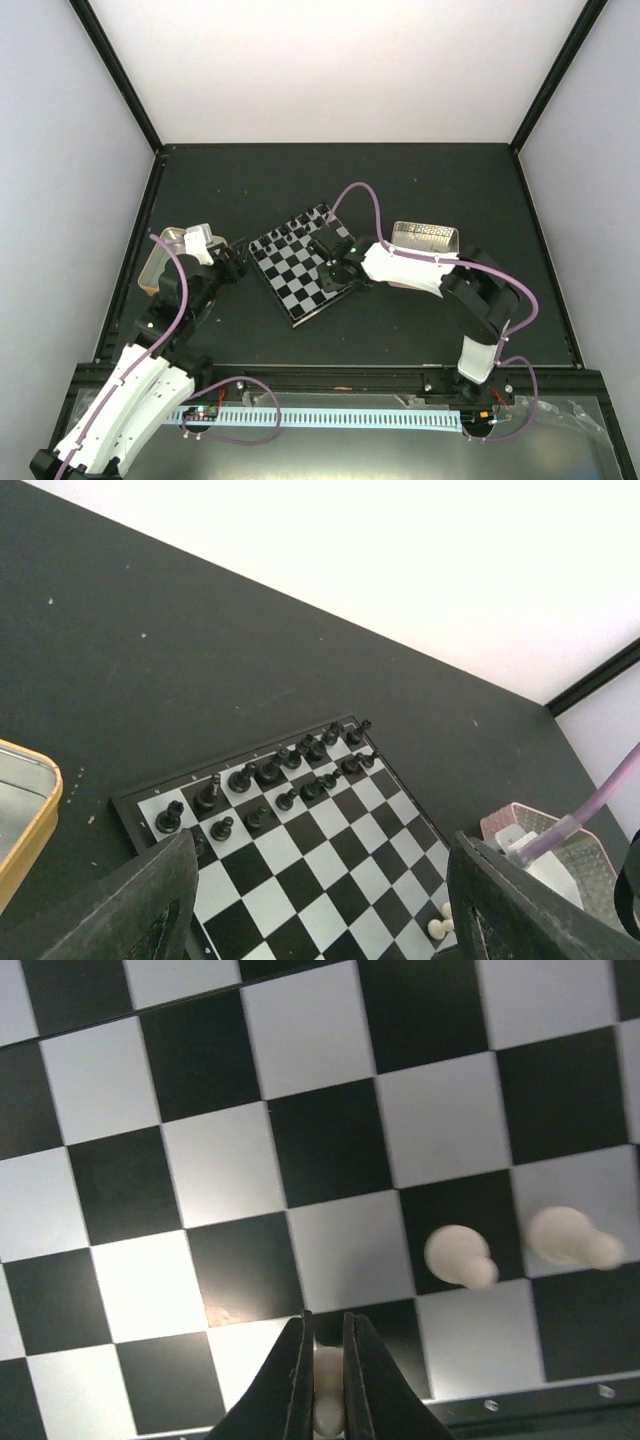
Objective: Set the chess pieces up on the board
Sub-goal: Place the chess piece on the chessboard.
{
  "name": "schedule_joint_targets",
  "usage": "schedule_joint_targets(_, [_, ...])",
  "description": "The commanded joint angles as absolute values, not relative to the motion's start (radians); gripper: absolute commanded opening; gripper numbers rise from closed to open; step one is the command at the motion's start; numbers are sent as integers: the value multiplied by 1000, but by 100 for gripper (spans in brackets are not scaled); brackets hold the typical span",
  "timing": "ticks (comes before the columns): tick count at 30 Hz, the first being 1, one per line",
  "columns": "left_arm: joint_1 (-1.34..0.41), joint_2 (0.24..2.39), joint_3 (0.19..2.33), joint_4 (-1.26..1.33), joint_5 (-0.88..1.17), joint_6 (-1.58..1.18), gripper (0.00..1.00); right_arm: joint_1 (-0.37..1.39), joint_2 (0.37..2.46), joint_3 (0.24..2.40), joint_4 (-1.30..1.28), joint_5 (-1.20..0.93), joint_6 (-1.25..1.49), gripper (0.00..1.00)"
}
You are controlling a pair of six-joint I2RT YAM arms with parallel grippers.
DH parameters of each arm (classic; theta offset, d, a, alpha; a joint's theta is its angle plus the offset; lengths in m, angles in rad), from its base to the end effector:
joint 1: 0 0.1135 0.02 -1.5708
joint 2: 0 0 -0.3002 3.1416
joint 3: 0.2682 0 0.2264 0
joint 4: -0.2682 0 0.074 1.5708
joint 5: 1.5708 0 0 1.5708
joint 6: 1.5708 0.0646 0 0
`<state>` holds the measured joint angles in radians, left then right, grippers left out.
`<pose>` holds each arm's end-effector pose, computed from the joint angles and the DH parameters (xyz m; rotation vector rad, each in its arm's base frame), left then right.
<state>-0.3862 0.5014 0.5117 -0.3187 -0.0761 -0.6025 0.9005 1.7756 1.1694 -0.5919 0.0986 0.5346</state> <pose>0.1003 -0.0355 0.2780 -0.2607 1.9059 -0.6024 0.2193 0.2664 0.2036 -0.4815 2.7450 0.2419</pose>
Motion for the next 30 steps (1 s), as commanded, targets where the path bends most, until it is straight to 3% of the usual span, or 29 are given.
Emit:
schedule_joint_targets(1, [-380,500,501,-265,-127,-564,70,925,1825,1236,-625,155,568,4])
schedule_joint_targets(25, [-380,549,499,-262,-112,-563,71,925,1948,1308,-604,219,583,7])
schedule_joint_targets(30, [-380,550,502,-264,-107,-566,71,925,1932,1312,-620,213,580,16])
